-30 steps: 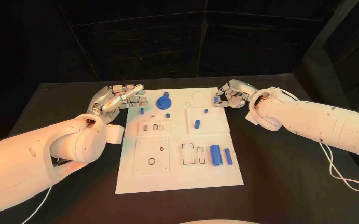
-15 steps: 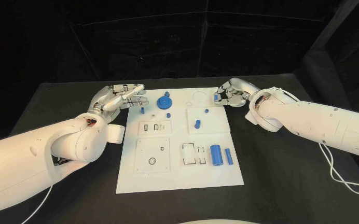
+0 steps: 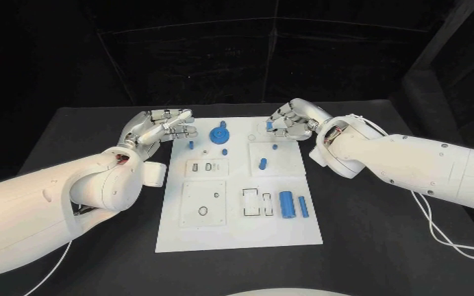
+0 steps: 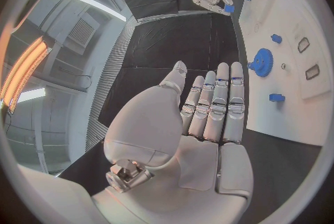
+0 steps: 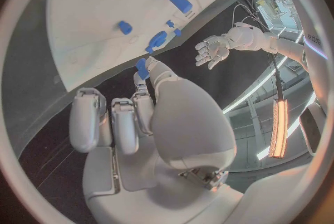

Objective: Assemble the parts on the task board

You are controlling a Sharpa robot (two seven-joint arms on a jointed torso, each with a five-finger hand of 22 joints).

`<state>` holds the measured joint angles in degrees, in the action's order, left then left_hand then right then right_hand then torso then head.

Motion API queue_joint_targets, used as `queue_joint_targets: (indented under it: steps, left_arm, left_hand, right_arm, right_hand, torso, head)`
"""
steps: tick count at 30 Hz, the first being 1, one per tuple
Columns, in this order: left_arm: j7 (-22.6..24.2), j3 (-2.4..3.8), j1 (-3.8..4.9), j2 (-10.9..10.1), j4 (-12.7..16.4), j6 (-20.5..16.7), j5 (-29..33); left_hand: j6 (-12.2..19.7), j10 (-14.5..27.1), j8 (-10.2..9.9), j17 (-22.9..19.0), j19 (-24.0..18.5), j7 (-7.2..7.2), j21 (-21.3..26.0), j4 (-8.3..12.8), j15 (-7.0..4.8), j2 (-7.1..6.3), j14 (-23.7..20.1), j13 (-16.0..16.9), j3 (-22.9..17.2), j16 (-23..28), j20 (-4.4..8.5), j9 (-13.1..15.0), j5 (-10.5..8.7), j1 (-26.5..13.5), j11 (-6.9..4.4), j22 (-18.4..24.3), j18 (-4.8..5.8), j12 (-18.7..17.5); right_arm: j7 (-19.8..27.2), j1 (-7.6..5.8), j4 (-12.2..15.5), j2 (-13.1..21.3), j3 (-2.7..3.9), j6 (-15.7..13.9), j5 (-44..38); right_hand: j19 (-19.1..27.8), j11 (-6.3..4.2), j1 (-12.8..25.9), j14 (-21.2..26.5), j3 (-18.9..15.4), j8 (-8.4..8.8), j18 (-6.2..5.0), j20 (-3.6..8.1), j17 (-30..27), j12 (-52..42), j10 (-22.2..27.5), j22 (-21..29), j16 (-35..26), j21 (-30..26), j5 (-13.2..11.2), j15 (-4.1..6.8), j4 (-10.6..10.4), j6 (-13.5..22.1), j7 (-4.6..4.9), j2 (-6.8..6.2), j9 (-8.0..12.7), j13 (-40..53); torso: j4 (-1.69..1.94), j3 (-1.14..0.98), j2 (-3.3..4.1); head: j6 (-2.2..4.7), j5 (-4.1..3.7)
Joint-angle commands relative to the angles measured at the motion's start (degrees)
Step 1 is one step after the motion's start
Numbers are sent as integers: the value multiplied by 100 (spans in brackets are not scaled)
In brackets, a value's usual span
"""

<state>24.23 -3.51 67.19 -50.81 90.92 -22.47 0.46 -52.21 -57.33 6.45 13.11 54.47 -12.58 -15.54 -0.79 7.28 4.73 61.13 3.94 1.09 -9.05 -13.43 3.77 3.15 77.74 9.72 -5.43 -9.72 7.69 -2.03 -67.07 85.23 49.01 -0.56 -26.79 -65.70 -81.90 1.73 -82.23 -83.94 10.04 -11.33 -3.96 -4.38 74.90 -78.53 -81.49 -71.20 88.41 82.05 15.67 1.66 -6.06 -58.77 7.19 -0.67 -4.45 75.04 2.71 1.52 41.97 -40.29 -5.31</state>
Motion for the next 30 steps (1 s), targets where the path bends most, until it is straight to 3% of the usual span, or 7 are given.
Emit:
queue_joint_targets:
  steps: [1,8,11,16,18,21,30]
  left_arm:
    - [4,5,8,14,-22,11,-27]
    - [5,5,11,22,-48,10,-27]
    - [5,5,14,22,-61,7,-27]
    - [13,6,17,33,-78,9,-26]
    - [16,6,19,35,-82,8,-26]
    - [18,6,21,36,-97,4,-18]
    - [23,6,22,60,-128,4,21]
  left_hand:
    - [-38,-30,-29,6,48,18,26,34,-1,10,41,-6,-2,23,-7,-3,20,26,2,6,-74,-31]
    - [-39,-31,-29,8,49,19,26,37,-2,12,42,-6,-4,24,-6,-3,20,28,2,7,-74,-32]
    - [-39,-31,-29,8,49,19,26,37,-2,12,42,-6,-4,24,-6,-3,20,28,2,7,-74,-32]
    - [-42,-34,-29,9,50,21,27,40,-2,16,43,-6,-6,25,-6,-3,20,30,1,7,-74,-32]
    - [-42,-34,-29,9,50,21,27,40,-2,16,43,-6,-6,25,-6,-3,20,30,1,7,-74,-32]
    - [-42,-34,-29,9,50,21,27,40,-2,16,43,-6,-6,25,-6,-3,20,30,1,7,-74,-32]
    - [-48,-40,-29,12,51,23,28,43,-4,20,45,-5,-9,27,-6,-2,19,32,-1,7,-74,-32]
  right_arm:
    - [-489,-43,131,-139,4,-15,-321]
    - [-855,-68,211,-525,0,224,-764]
    - [-956,-69,158,-742,-4,309,-982]
    - [-1087,-41,59,-1055,-13,441,-1274]
    - [-1141,-22,17,-1169,-18,491,-1390]
    - [-1253,10,-52,-1345,-37,559,-1547]
    - [-1448,63,-91,-1568,-174,778,-1759]
  right_hand:
    - [-16,14,34,-528,36,-12,28,41,1166,-17,-37,-4,6,20,26,51,5,-82,-48,41,-4,281]
    - [-22,15,38,-525,37,-10,31,41,1153,-13,-34,-18,0,26,25,52,4,-82,-48,40,-3,277]
    - [-22,15,43,-525,39,-9,31,42,1152,-17,-37,-18,0,26,22,52,4,-86,-49,39,-4,281]
    - [-24,14,53,-525,45,-9,32,43,1153,-17,-39,-22,0,27,19,52,2,-98,-51,42,-5,283]
    - [-24,14,53,-525,45,-9,32,43,1153,-17,-39,-22,0,27,19,52,2,-98,-51,42,-5,283]
    - [-24,11,67,-524,61,-6,32,45,1148,-10,-35,-21,-3,26,21,54,0,-110,-55,54,-6,278]
    - [-22,9,76,-520,73,0,30,47,1133,0,-28,-15,-10,23,28,56,3,-115,-57,56,-6,269]
  torso:
    - [32,40,-57]
    - [66,76,-100]
    - [57,86,-118]
    - [82,120,-144]
    - [84,116,-140]
    - [62,97,-130]
    - [67,93,-126]
  head:
    - [-72,35]
    - [-152,217]
    - [-176,307]
    - [-223,370]
    - [-224,405]
    - [-219,544]
    - [-265,594]
